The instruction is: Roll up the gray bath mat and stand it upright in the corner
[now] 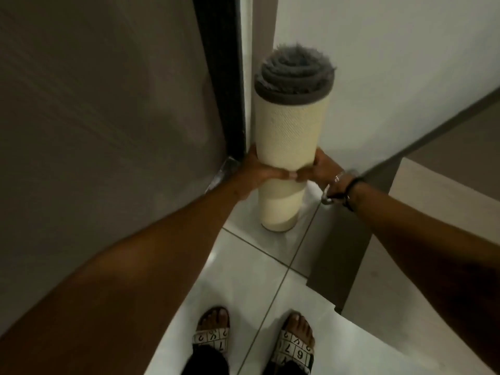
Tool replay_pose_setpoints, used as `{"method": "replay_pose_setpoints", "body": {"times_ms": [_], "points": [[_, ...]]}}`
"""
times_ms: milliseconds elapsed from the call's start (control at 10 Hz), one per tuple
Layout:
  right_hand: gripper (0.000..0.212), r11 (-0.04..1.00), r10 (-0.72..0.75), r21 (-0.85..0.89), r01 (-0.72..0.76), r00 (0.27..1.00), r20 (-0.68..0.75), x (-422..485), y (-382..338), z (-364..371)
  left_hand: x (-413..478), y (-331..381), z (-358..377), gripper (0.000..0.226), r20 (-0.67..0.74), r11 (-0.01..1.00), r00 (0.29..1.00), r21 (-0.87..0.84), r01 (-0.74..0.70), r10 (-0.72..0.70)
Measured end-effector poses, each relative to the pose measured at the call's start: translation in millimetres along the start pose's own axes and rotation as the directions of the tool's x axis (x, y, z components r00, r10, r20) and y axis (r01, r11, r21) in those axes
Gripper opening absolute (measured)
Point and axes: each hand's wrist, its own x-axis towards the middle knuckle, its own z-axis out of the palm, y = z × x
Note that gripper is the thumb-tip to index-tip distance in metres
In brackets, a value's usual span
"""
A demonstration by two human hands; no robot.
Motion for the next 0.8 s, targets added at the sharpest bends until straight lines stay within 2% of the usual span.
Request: {"method": "replay_pose_setpoints", "body": {"times_ms": [100, 200, 400, 500, 700, 800], "points": [[0.071, 0.990, 0.050, -0.128, -0.050, 0.999, 0.001, 52, 14, -4, 47, -16, -4, 0.120, 0.010, 1.000, 0.999, 0.005, 0.030, -0.030], [0.070, 0.974, 0.043, -0.223, -0.037, 0.999, 0.020, 81, 17, 6, 69, -30, -16, 0.109, -0.051, 0.998, 0.997, 0.022, 0.057, -0.056], [0.069, 0.985, 0.092, -0.130, -0.111, 0.985, -0.144, 110, 29, 15, 110, -30, -27, 0.098, -0.043, 0.981, 0.984, 0.083, 0.176, -0.173], [0.062, 0.967, 0.165, -0.153, -0.205, 0.957, -0.240, 109, 18, 11, 121, -18, -22, 0.099, -0.108, 0.978, 0.979, 0.092, 0.186, -0.176], [0.059, 0.894, 0.261, -0.315, -0.320, 0.941, -0.217, 93, -7, 11, 90, -4, -9, 0.103, -0.312, 0.981, 0.936, 0.044, 0.188, -0.165], [0.060, 0.859, 0.265, -0.369, -0.354, 0.925, -0.272, 80, -20, 12, 69, 2, -6, 0.095, -0.377, 0.986, 0.914, 0.007, 0.167, -0.152]]}}
